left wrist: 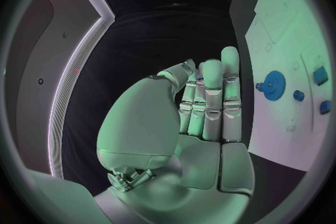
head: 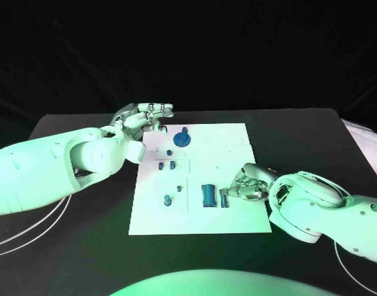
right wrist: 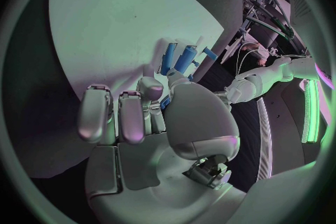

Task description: Assemble the parts on the task board

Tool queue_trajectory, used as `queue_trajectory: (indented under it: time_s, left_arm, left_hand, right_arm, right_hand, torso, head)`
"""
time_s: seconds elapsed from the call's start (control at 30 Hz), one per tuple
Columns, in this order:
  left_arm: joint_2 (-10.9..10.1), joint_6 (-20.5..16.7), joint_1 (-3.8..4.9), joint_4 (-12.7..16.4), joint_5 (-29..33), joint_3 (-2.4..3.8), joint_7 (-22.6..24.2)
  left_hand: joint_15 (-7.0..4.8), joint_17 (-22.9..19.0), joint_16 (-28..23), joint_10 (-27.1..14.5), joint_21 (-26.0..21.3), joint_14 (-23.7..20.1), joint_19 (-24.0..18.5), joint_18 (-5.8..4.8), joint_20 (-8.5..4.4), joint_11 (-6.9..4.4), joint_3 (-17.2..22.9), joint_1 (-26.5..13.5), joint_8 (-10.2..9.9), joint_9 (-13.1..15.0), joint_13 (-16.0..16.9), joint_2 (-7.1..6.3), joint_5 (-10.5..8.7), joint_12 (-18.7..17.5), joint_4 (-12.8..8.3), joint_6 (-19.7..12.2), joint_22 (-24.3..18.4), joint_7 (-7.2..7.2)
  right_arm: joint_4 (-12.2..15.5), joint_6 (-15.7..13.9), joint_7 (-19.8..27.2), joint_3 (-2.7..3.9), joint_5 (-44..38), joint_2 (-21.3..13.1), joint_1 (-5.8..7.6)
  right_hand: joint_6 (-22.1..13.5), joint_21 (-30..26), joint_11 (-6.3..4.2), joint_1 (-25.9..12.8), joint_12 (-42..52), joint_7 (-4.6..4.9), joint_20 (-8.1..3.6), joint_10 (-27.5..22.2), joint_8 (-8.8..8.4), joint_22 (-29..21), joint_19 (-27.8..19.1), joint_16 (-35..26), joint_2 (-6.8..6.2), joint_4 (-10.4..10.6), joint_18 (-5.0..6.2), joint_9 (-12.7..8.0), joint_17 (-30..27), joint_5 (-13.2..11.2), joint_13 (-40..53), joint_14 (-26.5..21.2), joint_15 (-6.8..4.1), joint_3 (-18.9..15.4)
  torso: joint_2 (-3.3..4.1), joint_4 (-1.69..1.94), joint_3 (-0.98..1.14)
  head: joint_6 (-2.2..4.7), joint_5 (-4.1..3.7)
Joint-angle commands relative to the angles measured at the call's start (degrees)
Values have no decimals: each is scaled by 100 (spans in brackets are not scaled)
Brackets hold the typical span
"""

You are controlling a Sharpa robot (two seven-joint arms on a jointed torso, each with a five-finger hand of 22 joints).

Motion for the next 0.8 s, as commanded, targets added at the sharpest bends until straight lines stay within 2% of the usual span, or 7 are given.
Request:
queue_trajectory:
  time_s: [0.03, 0.1, 0.27, 0.37, 0.57, 0.67, 0.8]
  left_arm:
    - [12, 114, 1, 8, -24, 3, 16]
    - [10, 113, 1, 9, -24, 3, 15]
    - [7, 112, 1, 9, -24, 3, 14]
    - [7, 114, 1, 8, -24, 3, 14]
    - [7, 113, 1, 7, -24, 3, 15]
    - [6, 112, 1, 4, -24, 3, 15]
    - [9, 113, 1, -6, -24, 3, 15]
  left_hand:
    - [-12, -6, -24, -40, -30, -43, -4, 67, 4, 10, -31, -9, 37, -9, 10, 45, 25, 34, 6, -20, -9, 25]
    - [-12, -6, -24, -40, -30, -43, -4, 67, 4, 10, -31, -9, 37, -9, 10, 45, 25, 34, 6, -20, -9, 25]
    - [-12, -6, -24, -40, -30, -43, -4, 67, 4, 10, -31, -9, 37, -9, 10, 45, 25, 34, 6, -20, -9, 25]
    - [-12, -6, -24, -40, -30, -43, -4, 67, 4, 10, -31, -9, 37, -9, 10, 45, 25, 34, 6, -20, -9, 25]
    - [-12, -6, -24, -40, -30, -43, -4, 67, 4, 10, -31, -9, 37, -9, 10, 45, 25, 34, 6, -20, -9, 25]
    - [-12, -6, -24, -40, -30, -43, -4, 67, 4, 10, -31, -9, 37, -9, 10, 45, 25, 34, 6, -20, -9, 25]
    - [-12, -6, -24, -40, -30, -43, -4, 67, 4, 10, -31, -9, 37, -9, 10, 45, 25, 34, 6, -20, -9, 25]
  right_arm:
    - [-42, 158, 15, -5, -122, 26, -8]
    - [-50, 184, 15, -5, -146, 34, -9]
    - [-56, 228, 21, -5, -192, 45, -11]
    - [-63, 224, 25, -5, -224, 51, -12]
    - [-69, 125, 62, -5, -286, 53, -13]
    - [-50, 19, 127, -5, -298, 35, -13]
    - [-7, -212, 404, 6, -124, -47, -10]
  right_hand:
    - [2, 22, -12, 308, 14, -11, -17, 25, -16, 9, 44, 22, -47, -234, -64, 11, 4, -203, 6, 296, -36, 52]
    - [-2, 22, -14, 467, 0, -12, -23, 19, -19, 11, 44, 21, -54, -365, -65, 15, 5, -454, 3, 295, -37, 92]
    - [-1, 22, -23, 654, -10, -20, -26, 18, -21, 16, 44, 27, -98, -545, -66, 21, 16, -565, 5, 297, -42, 134]
    - [1, 20, -24, 702, -16, -21, -27, 18, -22, 14, 42, 27, -111, -597, -66, 22, 17, -599, 4, 297, -42, 143]
    - [3, 22, -21, 694, -19, -16, -27, 19, -22, 19, 44, 24, -109, -598, -67, 22, 13, -615, 3, 296, -41, 140]
    - [2, 19, -8, 606, -38, -1, -24, 19, -27, 13, 40, 16, -109, -555, -67, 21, 3, -631, -7, 294, -32, 103]
    - [-24, -11, 10, 438, -154, 18, -10, -16, -51, -50, 8, -28, -157, -466, -55, 13, -56, -482, -76, 281, -15, 8]
  torso:
    - [2, 3, -1]
    - [-2, -5, -1]
    - [-5, -12, 0]
    - [-5, -10, 1]
    - [-2, -9, 4]
    - [-8, -8, 6]
    - [-21, -3, 1]
  head:
    - [-7, 10]
    - [1, 18]
    - [-28, 15]
    - [1, 10]
    - [0, 6]
    - [23, 16]
    - [48, 29]
